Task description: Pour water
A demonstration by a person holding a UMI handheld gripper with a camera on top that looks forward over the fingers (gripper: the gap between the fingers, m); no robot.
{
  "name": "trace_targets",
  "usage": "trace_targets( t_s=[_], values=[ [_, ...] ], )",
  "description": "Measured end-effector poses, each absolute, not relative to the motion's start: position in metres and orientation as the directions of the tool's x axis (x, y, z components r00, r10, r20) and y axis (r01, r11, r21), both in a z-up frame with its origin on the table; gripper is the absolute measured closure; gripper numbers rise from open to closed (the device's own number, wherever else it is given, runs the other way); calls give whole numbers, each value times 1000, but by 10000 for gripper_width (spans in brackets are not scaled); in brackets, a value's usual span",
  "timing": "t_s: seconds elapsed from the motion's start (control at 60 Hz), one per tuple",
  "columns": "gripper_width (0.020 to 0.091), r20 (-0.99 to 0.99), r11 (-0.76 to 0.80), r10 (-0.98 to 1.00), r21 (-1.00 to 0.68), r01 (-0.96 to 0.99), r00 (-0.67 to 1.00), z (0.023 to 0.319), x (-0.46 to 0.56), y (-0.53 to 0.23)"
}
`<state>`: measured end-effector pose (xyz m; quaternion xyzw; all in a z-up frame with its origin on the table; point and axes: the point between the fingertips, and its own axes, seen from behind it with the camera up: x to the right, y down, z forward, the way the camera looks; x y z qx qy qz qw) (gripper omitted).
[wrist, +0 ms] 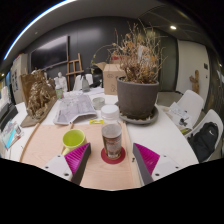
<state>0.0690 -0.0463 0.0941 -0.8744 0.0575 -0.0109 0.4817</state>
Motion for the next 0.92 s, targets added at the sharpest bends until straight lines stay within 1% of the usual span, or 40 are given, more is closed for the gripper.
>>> trace_targets(
  t_s=[0.25, 0.45, 0.65, 0.917],
  values=[
    [248, 8, -617, -183, -779, -109, 983, 140, 44, -177],
    [245, 58, -628, -176, -775, -67, 983, 169, 5, -241],
    [245, 76, -618, -174, -785, -49, 982, 180, -21, -260],
    [244, 133, -626, -150, -780, 10, 980, 183, -21, -259]
  ],
)
